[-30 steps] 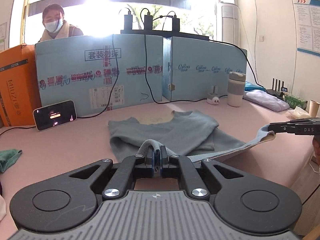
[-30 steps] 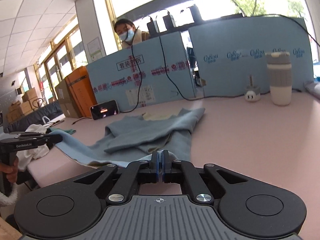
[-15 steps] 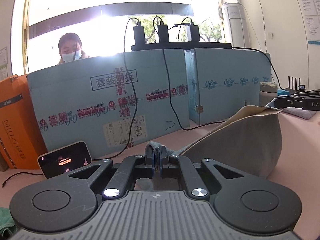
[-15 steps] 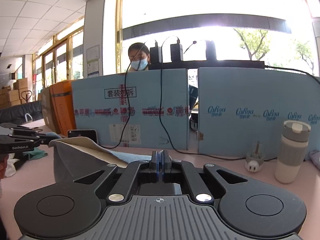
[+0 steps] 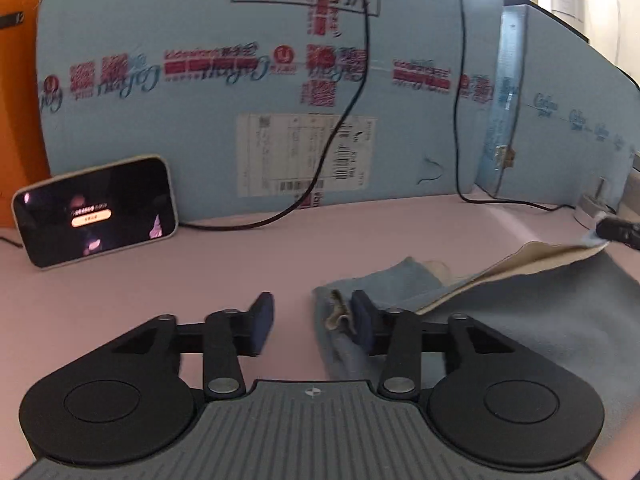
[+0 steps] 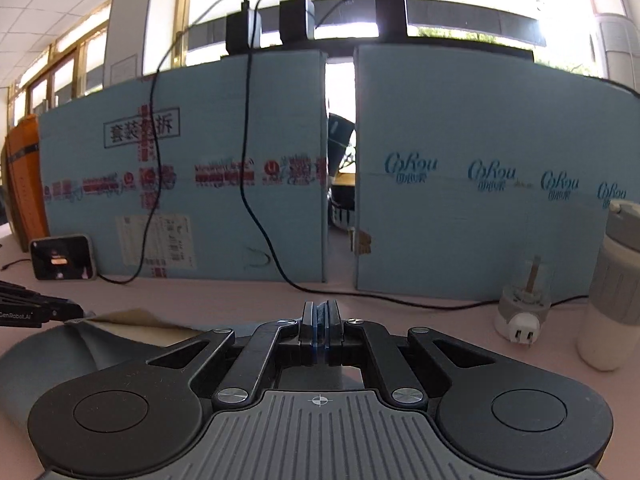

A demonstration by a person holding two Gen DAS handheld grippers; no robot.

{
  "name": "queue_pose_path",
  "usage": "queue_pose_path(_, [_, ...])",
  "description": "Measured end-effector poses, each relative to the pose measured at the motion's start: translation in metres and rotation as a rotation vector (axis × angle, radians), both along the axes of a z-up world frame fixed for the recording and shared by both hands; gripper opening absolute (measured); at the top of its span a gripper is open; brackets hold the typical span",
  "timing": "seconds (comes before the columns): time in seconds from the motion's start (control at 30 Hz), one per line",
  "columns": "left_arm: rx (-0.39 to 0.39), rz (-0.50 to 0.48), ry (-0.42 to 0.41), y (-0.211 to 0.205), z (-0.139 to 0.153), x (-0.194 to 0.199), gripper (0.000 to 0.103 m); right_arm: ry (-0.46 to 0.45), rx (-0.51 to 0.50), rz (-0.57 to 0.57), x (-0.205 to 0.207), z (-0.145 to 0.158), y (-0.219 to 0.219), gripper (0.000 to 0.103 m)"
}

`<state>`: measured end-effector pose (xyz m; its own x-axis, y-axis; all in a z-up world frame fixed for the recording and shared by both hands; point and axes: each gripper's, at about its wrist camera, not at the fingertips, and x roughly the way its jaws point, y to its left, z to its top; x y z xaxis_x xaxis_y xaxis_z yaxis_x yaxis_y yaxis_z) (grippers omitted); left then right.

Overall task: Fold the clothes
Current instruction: 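Lift the hem with both grippers and fold it toward the collar, then lay the folded hem down and open both grippers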

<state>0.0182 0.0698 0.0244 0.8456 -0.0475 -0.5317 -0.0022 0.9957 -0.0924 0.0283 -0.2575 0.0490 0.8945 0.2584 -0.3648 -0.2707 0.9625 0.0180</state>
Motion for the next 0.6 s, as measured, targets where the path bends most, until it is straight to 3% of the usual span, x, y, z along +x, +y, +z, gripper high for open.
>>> queue_pose_path(0.03, [-0.019,0.020,-0.007,0.006,0.000,-0.002,0.061,0.020,-0.004,-0.018,0.004,-0.008,-0.001,0.008])
queue_pose_path(0.07, [-0.027,0.045,-0.017,0.011,0.000,-0.003,0.073,0.043,-0.001,-0.034,0.008,-0.013,-0.003,0.017])
queue_pose_path(0.13, [-0.021,0.096,-0.018,0.017,-0.002,-0.005,0.082,0.073,0.043,-0.057,0.012,-0.015,-0.011,0.036])
queue_pose_path(0.17, [-0.029,0.121,-0.015,0.021,-0.003,-0.007,0.082,0.052,0.072,-0.076,0.009,-0.013,-0.016,0.049])
queue_pose_path(0.23, [-0.043,0.174,-0.019,0.027,-0.002,-0.010,0.082,0.002,0.098,-0.131,0.002,-0.010,-0.024,0.066])
queue_pose_path(0.33, [-0.024,0.215,-0.031,0.029,0.002,-0.017,0.083,-0.059,0.100,-0.177,-0.008,-0.006,-0.032,0.067])
queue_pose_path(0.5, [0.005,0.211,-0.048,0.021,0.006,-0.032,0.091,-0.064,0.123,-0.166,-0.017,-0.008,-0.037,0.067])
queue_pose_path(0.6, [0.015,0.185,-0.043,0.015,0.006,-0.041,0.091,-0.061,0.124,-0.167,-0.023,-0.008,-0.038,0.067])
